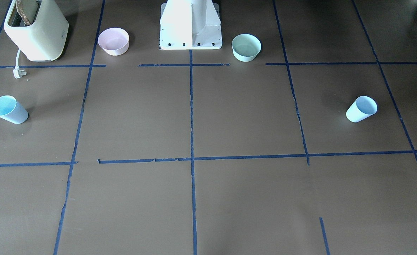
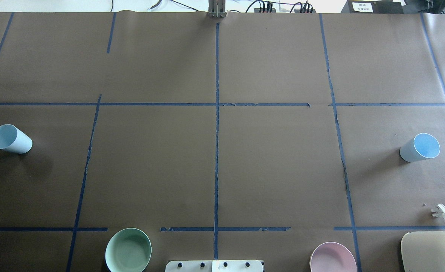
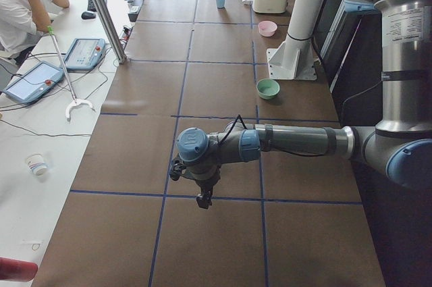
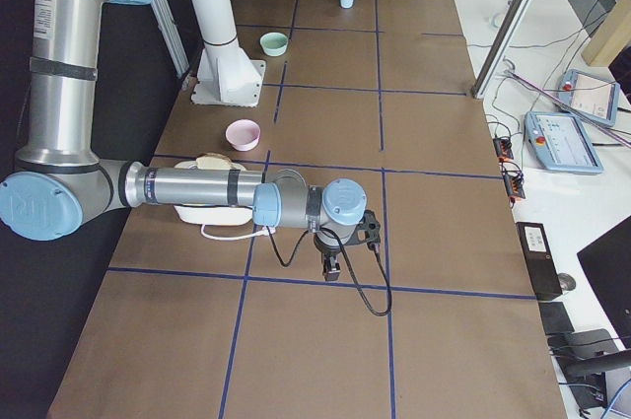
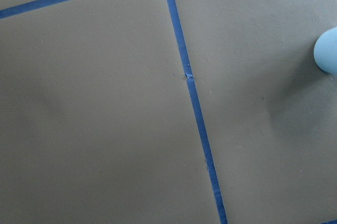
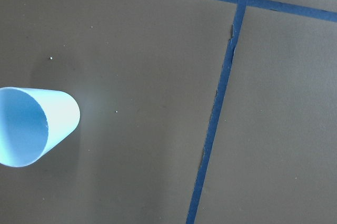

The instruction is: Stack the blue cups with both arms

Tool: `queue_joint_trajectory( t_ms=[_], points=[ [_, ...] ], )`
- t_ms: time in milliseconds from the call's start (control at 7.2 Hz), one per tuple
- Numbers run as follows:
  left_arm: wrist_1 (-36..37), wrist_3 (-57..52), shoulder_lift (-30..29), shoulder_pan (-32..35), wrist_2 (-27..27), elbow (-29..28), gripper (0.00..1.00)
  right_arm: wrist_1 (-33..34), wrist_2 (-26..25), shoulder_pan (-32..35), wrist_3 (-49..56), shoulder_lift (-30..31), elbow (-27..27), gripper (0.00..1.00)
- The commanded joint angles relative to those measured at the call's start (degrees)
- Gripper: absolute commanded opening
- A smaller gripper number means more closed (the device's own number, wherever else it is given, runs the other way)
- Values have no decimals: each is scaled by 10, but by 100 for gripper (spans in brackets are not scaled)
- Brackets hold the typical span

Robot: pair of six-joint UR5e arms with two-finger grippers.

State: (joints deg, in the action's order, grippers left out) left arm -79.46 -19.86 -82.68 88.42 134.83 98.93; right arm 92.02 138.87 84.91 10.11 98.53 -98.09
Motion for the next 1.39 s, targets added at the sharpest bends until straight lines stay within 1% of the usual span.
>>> queue_joint_trajectory(
  t_ms=[0,278,417,556,694,833,972,1111,1250],
  points=[
    [0,0,2,0,-1,-1,100,0,0,-1,0,0,0,100],
    [3,0,3,0,-1,12,100,-3,0,-1,0,0,-2,100],
    [1,2,5,-1,-4,15,100,-23,0,0,-1,6,-1,100],
    [1,4,1,-1,-7,14,100,-25,-1,2,-2,16,-16,100],
    [0,7,-8,0,-8,15,100,-25,-31,10,-2,24,-35,100],
    [-3,6,-18,0,-8,18,100,-25,-95,31,-2,24,-41,100],
    [-32,5,-36,0,-8,15,100,-24,-91,32,-8,27,-46,100],
    [-73,9,-68,-10,-4,-4,100,-24,-73,28,-32,25,-38,100],
    [-102,60,-71,-12,0,-12,100,-24,-58,19,-35,25,-37,100]
  ],
)
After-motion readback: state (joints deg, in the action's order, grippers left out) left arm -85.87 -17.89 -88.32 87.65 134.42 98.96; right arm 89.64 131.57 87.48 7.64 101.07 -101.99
